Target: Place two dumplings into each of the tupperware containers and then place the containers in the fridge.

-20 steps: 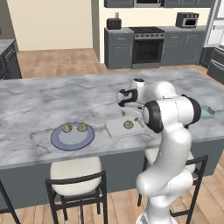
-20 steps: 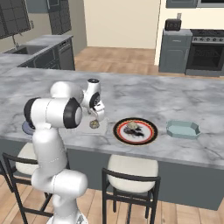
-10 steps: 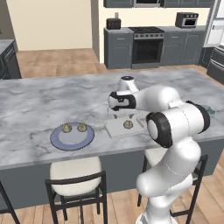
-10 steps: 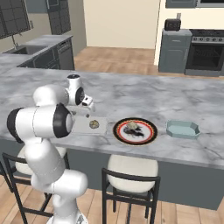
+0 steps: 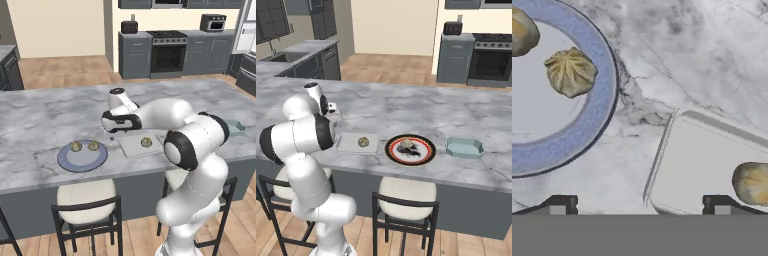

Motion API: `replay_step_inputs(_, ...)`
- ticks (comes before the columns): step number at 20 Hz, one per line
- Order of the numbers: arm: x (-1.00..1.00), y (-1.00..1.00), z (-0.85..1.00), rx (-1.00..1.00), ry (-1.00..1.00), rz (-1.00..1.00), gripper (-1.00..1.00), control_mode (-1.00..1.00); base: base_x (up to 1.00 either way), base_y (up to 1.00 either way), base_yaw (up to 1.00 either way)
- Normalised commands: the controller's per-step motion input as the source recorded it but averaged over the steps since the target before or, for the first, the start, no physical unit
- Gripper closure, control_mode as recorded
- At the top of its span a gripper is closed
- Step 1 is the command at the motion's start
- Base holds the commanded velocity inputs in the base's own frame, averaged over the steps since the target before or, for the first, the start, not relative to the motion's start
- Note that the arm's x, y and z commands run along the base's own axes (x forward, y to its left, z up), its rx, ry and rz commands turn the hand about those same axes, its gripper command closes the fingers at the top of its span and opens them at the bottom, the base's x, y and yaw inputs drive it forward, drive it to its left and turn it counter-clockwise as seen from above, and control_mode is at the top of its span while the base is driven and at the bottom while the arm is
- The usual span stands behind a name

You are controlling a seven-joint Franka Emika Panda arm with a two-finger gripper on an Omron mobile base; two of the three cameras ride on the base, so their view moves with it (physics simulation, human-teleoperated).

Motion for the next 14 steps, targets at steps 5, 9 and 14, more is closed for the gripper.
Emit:
replay_step_inputs(5, 0.15, 0.91, -0.19, 0.0, 0.0, 0.31, -1.0, -1.0, 0.0, 0.0, 0.0)
replay_step_inputs(9, 0.16, 0.73, -0.28, 0.0, 0.0, 0.03, -1.0, -1.0, 0.0, 0.0, 0.0)
replay_step_inputs(14, 0.2, 0.44, -0.26, 0.0, 0.0, -0.01, -1.0, -1.0, 0.0, 0.0, 0.0)
